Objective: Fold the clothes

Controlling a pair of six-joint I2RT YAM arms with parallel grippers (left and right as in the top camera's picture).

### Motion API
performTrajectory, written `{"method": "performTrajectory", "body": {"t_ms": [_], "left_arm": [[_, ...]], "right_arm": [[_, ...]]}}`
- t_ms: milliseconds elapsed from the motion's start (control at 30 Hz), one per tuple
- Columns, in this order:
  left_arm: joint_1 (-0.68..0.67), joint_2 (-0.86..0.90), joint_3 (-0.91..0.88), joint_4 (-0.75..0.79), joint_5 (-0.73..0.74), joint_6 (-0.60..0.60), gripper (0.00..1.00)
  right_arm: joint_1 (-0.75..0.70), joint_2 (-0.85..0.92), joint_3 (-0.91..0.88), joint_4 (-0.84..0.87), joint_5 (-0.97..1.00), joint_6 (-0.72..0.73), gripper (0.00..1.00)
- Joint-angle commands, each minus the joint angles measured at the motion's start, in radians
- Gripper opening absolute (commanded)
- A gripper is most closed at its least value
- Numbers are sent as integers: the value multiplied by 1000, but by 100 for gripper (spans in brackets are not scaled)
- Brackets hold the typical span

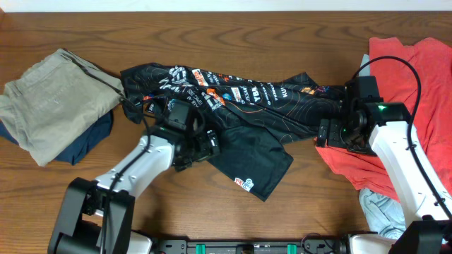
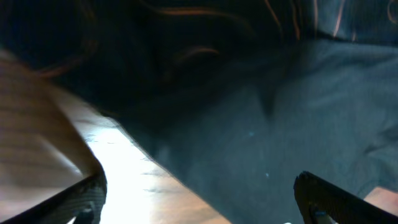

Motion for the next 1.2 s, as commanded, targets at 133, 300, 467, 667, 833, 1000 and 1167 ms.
{"method": "performTrajectory", "body": {"t_ms": [133,300,467,667,833,1000,1167], "left_arm": [[-75,77,-33,120,-16,-161,98],[-104,144,-33,168,8,-193,60],[-77,119,-26,163,26,-158,6],[102,-32,42,-122,25,63,6],[328,-235,70,-372,25,203,6],[490,-368,70,-460,13,271,6],[563,-389,70,-475,-7,307,6]], "right_arm": [[-11,-13,9,-5,1,12,99],[-11,-13,9,-4,-5,12,99],[-11,-13,9,3,1,11,99],[-13,-13,9,3,62,-10,99],[-27,-13,8,20,81,48,99],[-22,-12,-4,55,-153,-86,75],[-16,-5,-55,93,-210,-138,17]]}}
